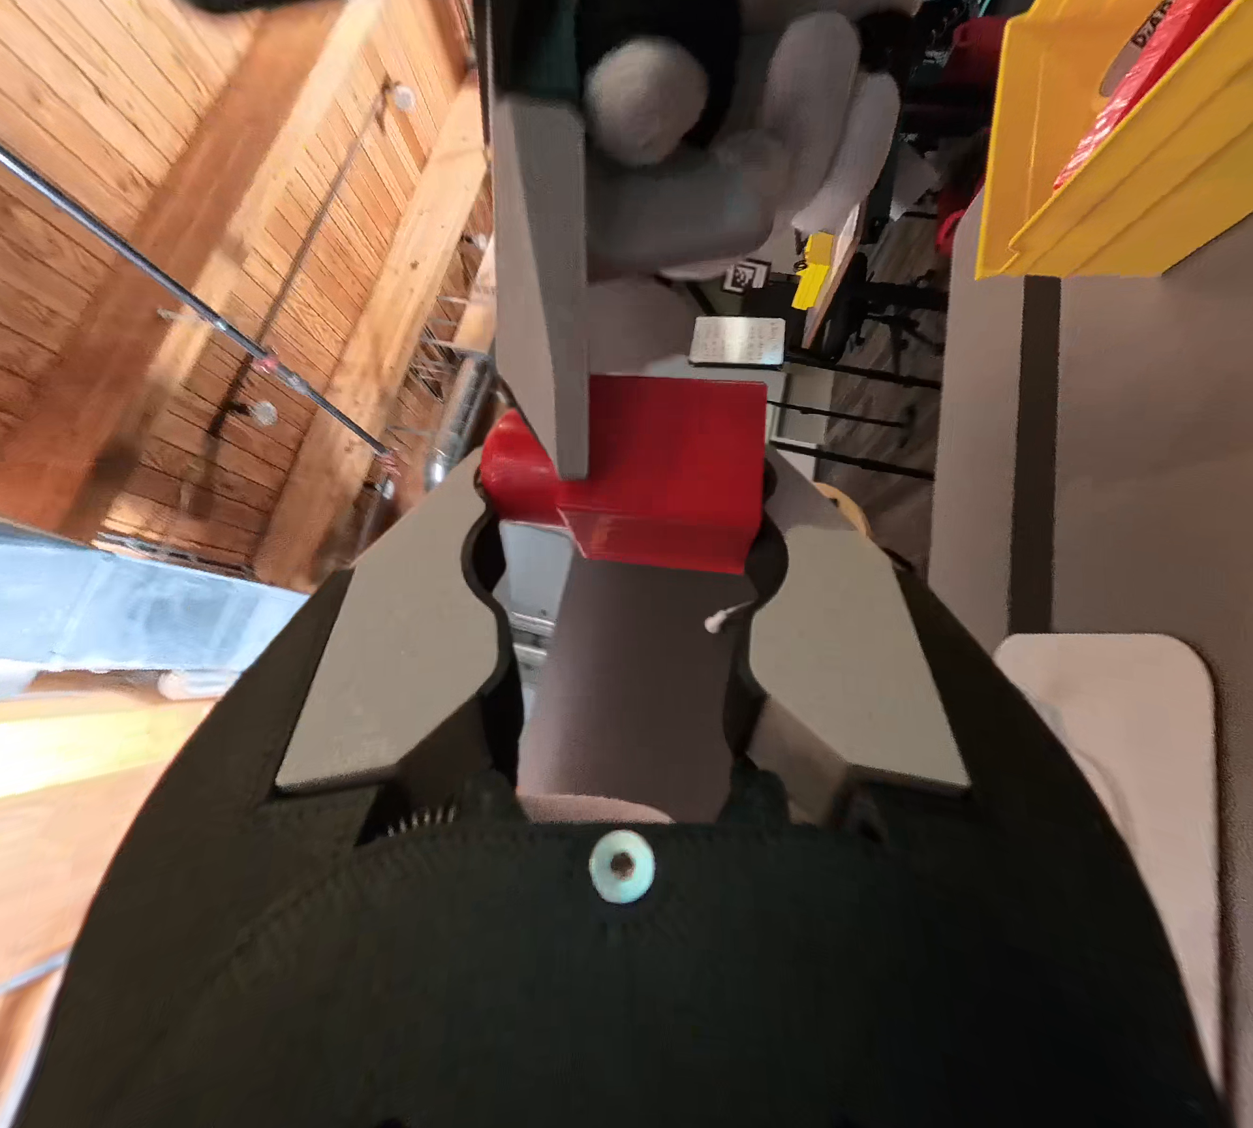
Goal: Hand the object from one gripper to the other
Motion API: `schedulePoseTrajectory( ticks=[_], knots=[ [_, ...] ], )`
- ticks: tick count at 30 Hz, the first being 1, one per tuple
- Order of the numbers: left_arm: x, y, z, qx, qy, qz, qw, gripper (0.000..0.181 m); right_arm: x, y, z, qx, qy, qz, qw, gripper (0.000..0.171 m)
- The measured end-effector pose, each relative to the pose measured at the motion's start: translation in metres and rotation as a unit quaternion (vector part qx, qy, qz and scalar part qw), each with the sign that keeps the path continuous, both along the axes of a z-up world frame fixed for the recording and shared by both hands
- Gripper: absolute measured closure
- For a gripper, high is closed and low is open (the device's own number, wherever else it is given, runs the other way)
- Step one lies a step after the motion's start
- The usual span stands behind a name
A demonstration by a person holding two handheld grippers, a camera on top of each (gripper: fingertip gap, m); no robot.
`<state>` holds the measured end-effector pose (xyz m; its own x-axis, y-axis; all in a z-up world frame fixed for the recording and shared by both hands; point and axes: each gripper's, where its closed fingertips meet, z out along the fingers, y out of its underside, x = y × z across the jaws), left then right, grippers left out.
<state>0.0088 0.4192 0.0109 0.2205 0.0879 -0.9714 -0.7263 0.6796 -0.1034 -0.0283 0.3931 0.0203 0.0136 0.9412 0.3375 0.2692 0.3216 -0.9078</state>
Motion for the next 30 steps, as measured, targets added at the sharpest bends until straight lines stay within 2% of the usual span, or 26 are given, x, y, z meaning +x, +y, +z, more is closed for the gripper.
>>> schedulePoseTrajectory(
  ticks=[1,3,6,9,12,14,16,20,24,27,30],
  knots=[
    [-0.005,0.004,0.001,-0.019,-0.013,0.001,1.0,0.111,0.0,0.004,0.009,0.038,0.015,-0.025,0.999,0.098],
    [-0.013,0.01,-0.001,-0.098,-0.048,-0.022,0.994,0.111,0.005,0.009,0.028,0.159,0.033,-0.08,0.983,0.103],
    [-0.02,0.009,-0.007,-0.219,-0.077,-0.062,0.971,0.111,0.007,0.0,0.033,0.352,0.0,-0.114,0.929,0.11],
    [-0.021,-0.004,-0.019,-0.33,-0.07,-0.109,0.935,0.111,-0.001,-0.011,0.015,0.464,-0.062,-0.099,0.878,0.116],
    [-0.026,-0.018,-0.032,-0.401,-0.038,-0.128,0.906,0.111,-0.01,-0.012,-0.012,0.512,-0.134,-0.083,0.845,0.12],
    [-0.03,-0.032,-0.039,-0.457,-0.025,-0.15,0.876,0.111,-0.016,-0.017,-0.021,0.535,-0.151,-0.069,0.829,0.121],
    [-0.033,-0.038,-0.034,-0.478,-0.039,-0.175,0.86,0.111,-0.025,-0.021,-0.022,0.57,-0.146,-0.069,0.806,0.118],
    [-0.035,-0.058,-0.02,-0.537,-0.073,-0.269,0.796,0.111,-0.043,-0.032,-0.019,0.625,-0.108,-0.063,0.77,0.112],
    [-0.037,-0.071,-0.017,-0.574,-0.081,-0.331,0.745,0.111,-0.051,-0.038,-0.014,0.641,-0.071,-0.065,0.761,0.119],
    [-0.036,-0.082,-0.028,-0.611,-0.054,-0.351,0.708,0.111,-0.056,-0.044,-0.018,0.643,-0.065,-0.053,0.761,0.128],
    [-0.034,-0.091,-0.037,-0.629,-0.026,-0.356,0.691,0.111,-0.058,-0.046,-0.028,0.637,-0.085,-0.036,0.765,0.134]
  ],
)
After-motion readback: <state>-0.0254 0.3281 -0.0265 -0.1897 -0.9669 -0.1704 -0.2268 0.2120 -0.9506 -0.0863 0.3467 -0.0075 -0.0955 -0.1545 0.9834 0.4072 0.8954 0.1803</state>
